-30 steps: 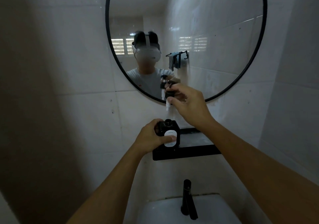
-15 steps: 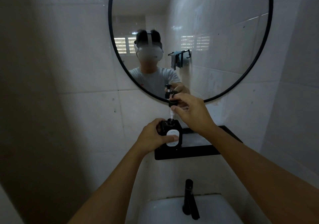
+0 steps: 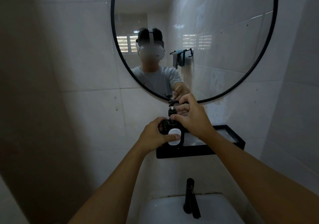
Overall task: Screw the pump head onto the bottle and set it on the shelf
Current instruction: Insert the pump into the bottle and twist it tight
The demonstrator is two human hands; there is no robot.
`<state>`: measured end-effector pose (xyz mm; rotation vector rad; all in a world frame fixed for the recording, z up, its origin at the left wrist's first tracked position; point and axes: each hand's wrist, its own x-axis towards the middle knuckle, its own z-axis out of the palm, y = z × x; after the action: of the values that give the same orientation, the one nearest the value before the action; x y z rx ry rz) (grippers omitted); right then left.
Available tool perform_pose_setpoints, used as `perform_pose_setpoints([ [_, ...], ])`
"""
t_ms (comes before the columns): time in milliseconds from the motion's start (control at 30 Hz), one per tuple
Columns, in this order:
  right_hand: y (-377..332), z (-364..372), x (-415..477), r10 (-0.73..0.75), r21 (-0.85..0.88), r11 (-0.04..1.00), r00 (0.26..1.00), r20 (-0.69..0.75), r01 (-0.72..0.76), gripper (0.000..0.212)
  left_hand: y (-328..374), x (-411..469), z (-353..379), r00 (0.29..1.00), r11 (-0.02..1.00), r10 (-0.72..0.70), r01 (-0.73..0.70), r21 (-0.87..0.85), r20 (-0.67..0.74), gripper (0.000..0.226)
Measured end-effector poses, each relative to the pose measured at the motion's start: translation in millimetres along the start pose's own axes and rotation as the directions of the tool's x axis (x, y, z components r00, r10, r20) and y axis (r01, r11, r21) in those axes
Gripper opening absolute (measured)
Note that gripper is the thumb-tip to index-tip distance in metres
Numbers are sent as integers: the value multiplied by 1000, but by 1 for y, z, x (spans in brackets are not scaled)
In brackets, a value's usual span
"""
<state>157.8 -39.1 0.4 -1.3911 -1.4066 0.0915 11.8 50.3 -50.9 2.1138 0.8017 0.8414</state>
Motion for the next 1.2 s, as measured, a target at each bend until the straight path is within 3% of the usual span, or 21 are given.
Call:
perform_pose_setpoints([
  [600, 16, -1, -5, 34, 5, 999, 992, 118, -35, 46, -5, 2, 0, 1000, 1000, 8, -8, 13, 4, 69],
  [867, 16, 0, 4, 86, 177, 976, 974, 210, -124, 56, -5, 5, -3, 998, 1000, 11, -9, -29, 56, 75],
  [1200, 14, 4, 3, 98, 54, 993, 990, 101, -104, 58, -2, 0, -1, 1000, 999, 10, -10, -33, 7, 59],
])
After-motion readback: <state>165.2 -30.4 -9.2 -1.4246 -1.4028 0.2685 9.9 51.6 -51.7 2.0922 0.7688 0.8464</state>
